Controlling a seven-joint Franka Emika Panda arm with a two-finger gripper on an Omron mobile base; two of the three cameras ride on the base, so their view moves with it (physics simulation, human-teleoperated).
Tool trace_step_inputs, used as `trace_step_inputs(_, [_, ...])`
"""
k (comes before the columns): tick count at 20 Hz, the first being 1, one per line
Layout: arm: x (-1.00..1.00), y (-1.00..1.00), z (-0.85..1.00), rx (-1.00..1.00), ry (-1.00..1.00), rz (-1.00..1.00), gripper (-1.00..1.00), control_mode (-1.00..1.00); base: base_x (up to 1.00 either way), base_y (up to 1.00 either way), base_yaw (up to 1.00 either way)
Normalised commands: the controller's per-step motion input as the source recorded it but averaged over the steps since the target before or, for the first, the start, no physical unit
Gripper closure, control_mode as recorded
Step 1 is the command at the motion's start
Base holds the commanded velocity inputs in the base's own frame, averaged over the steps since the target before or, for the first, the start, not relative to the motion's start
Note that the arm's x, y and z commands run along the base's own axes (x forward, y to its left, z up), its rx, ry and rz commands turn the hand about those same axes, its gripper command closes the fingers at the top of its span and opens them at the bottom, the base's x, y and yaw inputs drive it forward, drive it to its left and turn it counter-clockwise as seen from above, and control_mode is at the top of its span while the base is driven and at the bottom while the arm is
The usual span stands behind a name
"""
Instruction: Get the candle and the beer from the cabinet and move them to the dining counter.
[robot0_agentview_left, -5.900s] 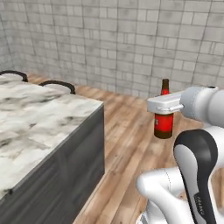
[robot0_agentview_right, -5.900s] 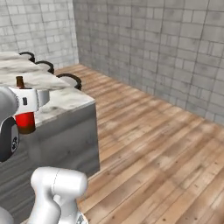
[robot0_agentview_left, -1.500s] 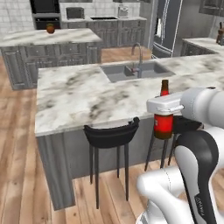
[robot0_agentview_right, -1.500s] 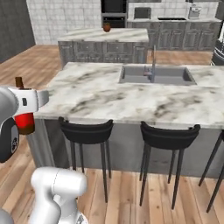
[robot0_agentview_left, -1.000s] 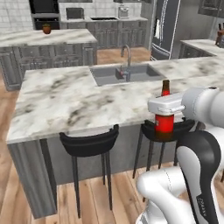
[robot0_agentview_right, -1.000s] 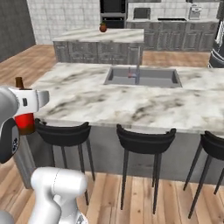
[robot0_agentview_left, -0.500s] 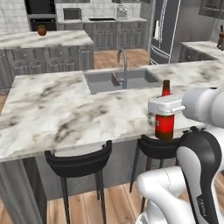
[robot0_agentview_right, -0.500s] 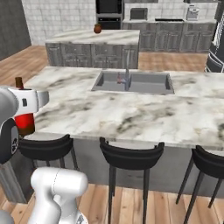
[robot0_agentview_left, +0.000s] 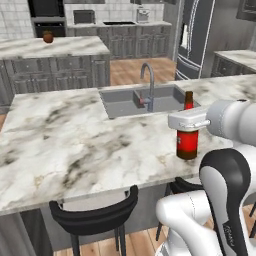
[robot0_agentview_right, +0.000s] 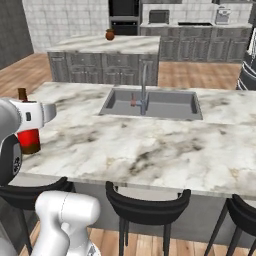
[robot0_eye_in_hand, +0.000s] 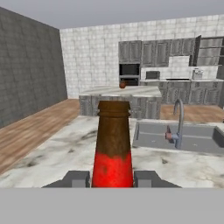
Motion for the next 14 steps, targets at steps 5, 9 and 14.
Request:
trace_step_inputs(5, [0.0,0.0,0.0,0.0,0.0,0.0,1.0,1.0,0.38,-0.01,0.0])
trace_step_inputs(9, [0.0,0.0,0.0,0.0,0.0,0.0,1.0,1.0,0.12,0.0,0.0])
trace_step_inputs(14, [0.0,0.0,0.0,0.0,0.0,0.0,1.0,-1.0,0.0,0.0,0.0])
